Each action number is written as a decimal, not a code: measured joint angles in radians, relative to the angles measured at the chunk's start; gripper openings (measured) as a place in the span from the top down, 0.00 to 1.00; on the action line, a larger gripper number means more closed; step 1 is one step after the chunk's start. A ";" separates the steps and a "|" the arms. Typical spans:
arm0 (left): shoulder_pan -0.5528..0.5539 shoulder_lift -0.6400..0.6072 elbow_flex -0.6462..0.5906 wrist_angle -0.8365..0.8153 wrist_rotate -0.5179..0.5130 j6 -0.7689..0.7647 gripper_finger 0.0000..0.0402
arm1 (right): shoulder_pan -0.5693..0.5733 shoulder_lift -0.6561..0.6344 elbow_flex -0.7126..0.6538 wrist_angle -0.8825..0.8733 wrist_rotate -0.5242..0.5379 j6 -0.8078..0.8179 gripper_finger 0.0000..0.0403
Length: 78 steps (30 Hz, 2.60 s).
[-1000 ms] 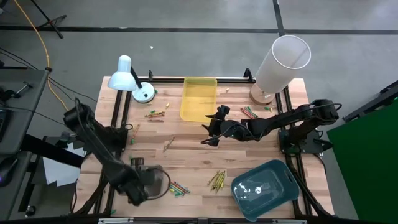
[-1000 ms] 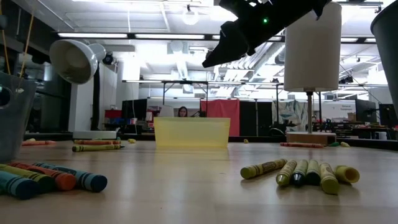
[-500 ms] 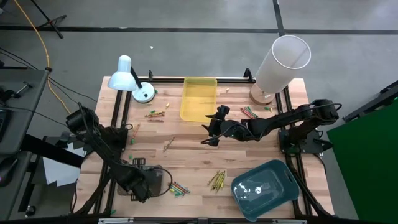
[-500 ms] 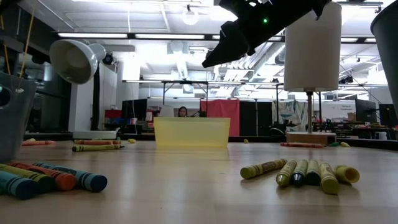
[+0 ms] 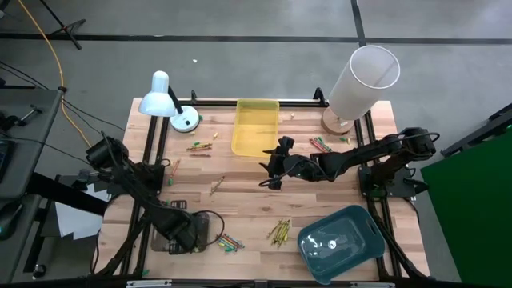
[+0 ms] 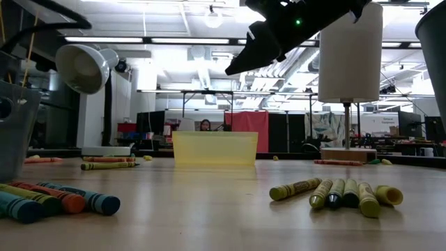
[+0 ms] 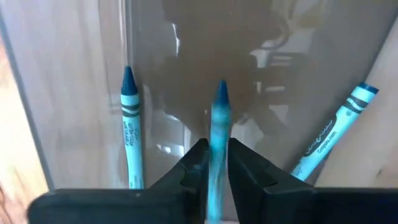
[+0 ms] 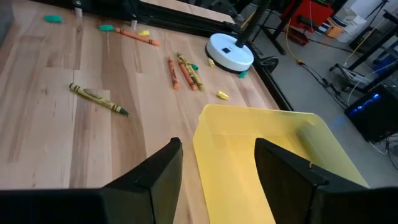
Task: Sort crayons
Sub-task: Put the blue crayon into the black bin
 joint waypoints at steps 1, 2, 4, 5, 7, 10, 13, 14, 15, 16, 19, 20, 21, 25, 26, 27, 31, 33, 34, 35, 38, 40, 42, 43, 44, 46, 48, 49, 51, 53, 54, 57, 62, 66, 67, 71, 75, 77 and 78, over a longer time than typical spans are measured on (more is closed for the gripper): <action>0.004 0.000 0.000 -0.005 0.013 -0.001 0.85 | 0.000 0.000 0.000 0.000 0.000 0.000 0.52; 0.008 0.000 0.000 -0.012 0.028 -0.001 0.84 | 0.000 0.000 0.000 0.000 0.000 -0.001 0.52; 0.017 0.000 0.000 -0.026 0.067 -0.001 0.80 | 0.000 0.000 0.000 0.000 0.000 -0.001 0.52; 0.022 0.000 0.001 -0.037 0.086 0.000 0.78 | 0.000 0.000 0.000 0.000 0.000 -0.002 0.52; 0.032 -0.003 0.013 -0.086 0.127 0.010 0.74 | 0.000 0.000 0.000 0.000 0.000 -0.003 0.52; 0.053 -0.021 0.061 -0.220 0.172 0.040 0.69 | 0.000 0.000 0.000 0.000 -0.001 -0.004 0.52; 0.072 -0.060 0.132 -0.373 0.156 0.065 0.64 | 0.000 0.000 0.000 0.000 -0.001 -0.005 0.52; 0.078 -0.081 0.159 -0.413 0.133 0.069 0.63 | 0.000 0.000 0.000 0.000 -0.001 -0.004 0.52; 0.085 -0.102 0.189 -0.451 0.098 0.070 0.63 | 0.000 0.000 0.000 0.000 -0.001 -0.004 0.52; 0.089 -0.126 0.218 -0.476 0.051 0.065 0.62 | 0.000 0.000 0.000 0.000 -0.001 -0.004 0.52; 0.093 -0.213 0.292 -0.483 -0.165 0.055 0.61 | 0.000 0.000 0.000 0.000 -0.001 -0.004 0.52; 0.090 -0.247 0.308 -0.465 -0.261 0.057 0.62 | 0.000 0.000 0.000 0.000 -0.001 -0.004 0.52; 0.086 -0.281 0.314 -0.432 -0.369 0.069 0.62 | 0.000 0.000 0.000 0.000 -0.001 -0.002 0.52; 0.085 -0.406 0.284 -0.254 -0.691 0.226 0.63 | 0.000 0.000 0.000 0.000 -0.001 0.000 0.52; 0.095 -0.434 0.263 -0.204 -0.734 0.281 0.63 | 0.000 0.000 0.000 0.000 -0.002 0.000 0.52; 0.107 -0.460 0.234 -0.147 -0.770 0.334 0.63 | 0.000 0.000 0.000 0.000 -0.002 0.000 0.52; 0.182 -0.553 0.054 0.146 -0.822 0.525 0.63 | 0.002 0.000 0.000 0.000 -0.002 0.001 0.52; 0.231 -0.590 -0.073 0.356 -0.793 0.612 0.63 | 0.002 0.000 0.000 0.000 -0.022 0.016 0.52; 0.258 -0.603 -0.142 0.477 -0.759 0.655 0.63 | 0.002 0.000 0.000 -0.001 -0.039 0.027 0.52; 0.286 -0.611 -0.208 0.590 -0.713 0.691 0.63 | 0.002 0.000 0.000 0.000 -0.062 0.037 0.52; 0.364 -0.623 -0.380 0.891 -0.598 0.742 0.63 | 0.002 0.000 0.000 0.000 -0.115 0.045 0.52; 0.402 -0.623 -0.461 1.059 -0.579 0.766 0.63 | 0.002 0.000 0.000 0.001 -0.127 0.046 0.52; 0.434 -0.623 -0.514 1.189 -0.576 0.802 0.63 | 0.002 0.000 0.000 0.005 -0.130 0.046 0.52; 0.450 -0.623 -0.534 1.242 -0.576 0.818 0.63 | 0.002 0.000 0.000 0.006 -0.130 0.046 0.52; 0.464 -0.623 -0.550 1.285 -0.576 0.829 0.63 | 0.002 0.000 0.000 0.006 -0.130 0.051 0.52; 0.486 -0.623 -0.576 1.357 -0.575 0.845 0.63 | 0.002 0.000 0.000 0.006 -0.130 0.073 0.52; 0.504 -0.624 -0.590 1.399 -0.569 0.855 0.63 | 0.000 0.000 0.000 0.006 -0.130 0.087 0.52; 0.511 -0.624 -0.591 1.401 -0.565 0.855 0.63 | 0.000 0.000 0.000 0.006 -0.130 0.088 0.52; 0.520 -0.624 -0.591 1.403 -0.562 0.850 0.63 | 0.000 0.000 0.000 0.007 -0.129 0.088 0.52; 0.521 -0.624 -0.591 1.405 -0.562 0.848 0.63 | 0.000 0.000 0.000 0.006 -0.130 0.092 0.52; 0.521 -0.624 -0.591 1.404 -0.562 0.848 0.63 | 0.000 0.000 0.000 0.007 -0.130 0.100 0.52; 0.521 -0.624 -0.591 1.405 -0.562 0.848 0.63 | 0.000 0.000 0.000 0.006 -0.130 0.124 0.52; 0.523 -0.624 -0.591 1.406 -0.586 0.865 0.63 | 0.003 0.007 0.000 0.062 -0.281 0.349 0.52; 0.533 -0.652 -0.591 1.408 -0.604 0.864 0.63 | 0.084 0.047 0.014 0.082 -0.444 0.501 0.52; 0.533 -0.663 -0.591 1.401 -0.604 0.857 0.63 | 0.118 0.062 0.028 0.049 -0.444 0.523 0.52; 0.529 -0.701 -0.591 1.401 -0.600 0.836 0.63 | 0.255 0.165 0.169 -0.130 -0.376 0.579 0.52; 0.521 -0.730 -0.591 1.393 -0.591 0.811 0.63 | 0.339 0.306 0.390 -0.337 -0.345 0.605 0.52; 0.514 -0.741 -0.591 1.386 -0.591 0.795 0.63 | 0.358 0.379 0.507 -0.440 -0.340 0.633 0.52; 0.510 -0.747 -0.591 1.376 -0.591 0.784 0.63 | 0.364 0.415 0.562 -0.484 -0.340 0.651 0.52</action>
